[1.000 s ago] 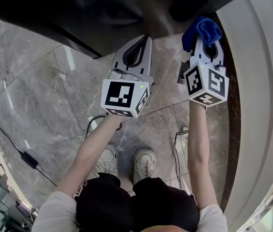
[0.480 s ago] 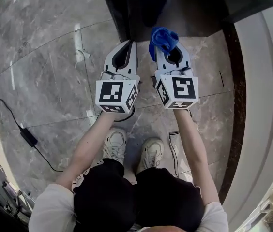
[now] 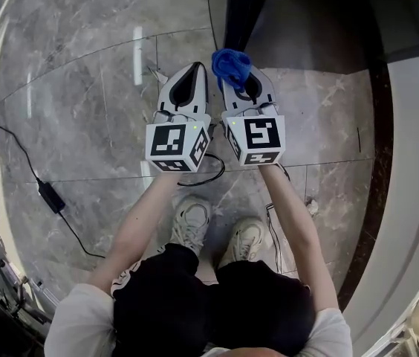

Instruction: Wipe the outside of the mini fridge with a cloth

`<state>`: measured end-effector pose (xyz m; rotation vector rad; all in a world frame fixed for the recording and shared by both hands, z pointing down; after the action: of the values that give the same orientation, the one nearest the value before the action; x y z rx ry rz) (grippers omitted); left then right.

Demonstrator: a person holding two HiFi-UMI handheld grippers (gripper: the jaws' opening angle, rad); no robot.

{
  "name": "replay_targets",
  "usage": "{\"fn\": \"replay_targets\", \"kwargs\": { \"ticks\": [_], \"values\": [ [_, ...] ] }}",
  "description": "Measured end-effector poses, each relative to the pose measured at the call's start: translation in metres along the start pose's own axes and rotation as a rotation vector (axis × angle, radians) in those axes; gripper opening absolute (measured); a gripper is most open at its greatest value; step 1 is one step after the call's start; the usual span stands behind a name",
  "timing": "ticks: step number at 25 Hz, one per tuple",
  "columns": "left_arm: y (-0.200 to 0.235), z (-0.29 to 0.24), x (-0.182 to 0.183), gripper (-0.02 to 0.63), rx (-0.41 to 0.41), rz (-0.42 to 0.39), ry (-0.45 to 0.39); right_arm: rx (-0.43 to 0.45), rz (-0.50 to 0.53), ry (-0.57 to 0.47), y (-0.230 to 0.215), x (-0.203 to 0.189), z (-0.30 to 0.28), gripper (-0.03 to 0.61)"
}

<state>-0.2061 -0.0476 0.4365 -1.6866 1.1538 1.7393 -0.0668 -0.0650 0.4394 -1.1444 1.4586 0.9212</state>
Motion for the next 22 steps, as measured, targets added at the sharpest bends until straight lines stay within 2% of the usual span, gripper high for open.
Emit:
{"fn": "replay_targets", "kwargs": {
  "ticks": [12, 18, 22],
  "values": [
    [-0.006, -0.011, -0.011, 0.005, -0.023, 0.017, 0.032, 0.011, 0.024, -0.021, -0.007, -0.002, -0.006, 0.052],
    [-0.016, -0.018, -0.014, 0.005, -0.043, 0.004, 0.046, -0.038, -0.001, -0.021, -0.031, -0.009, -0.001, 0.052],
    [-0.022, -0.024, -0.018, 0.005, -0.052, 0.000, 0.060, -0.060, 0.018, -0.024, -0.046, -0.012, 0.002, 0.052]
  ]
}}
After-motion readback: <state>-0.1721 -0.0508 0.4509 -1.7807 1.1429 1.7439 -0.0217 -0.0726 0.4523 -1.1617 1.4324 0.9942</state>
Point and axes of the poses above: the fingertips, and each gripper's own axes: z backward along the fingers, y to its left, x out of its top, the point moved 10 cm from there along z, backward along the fingers, and after that the axes turned 15 degrees about -x, right-handed, at the moved point
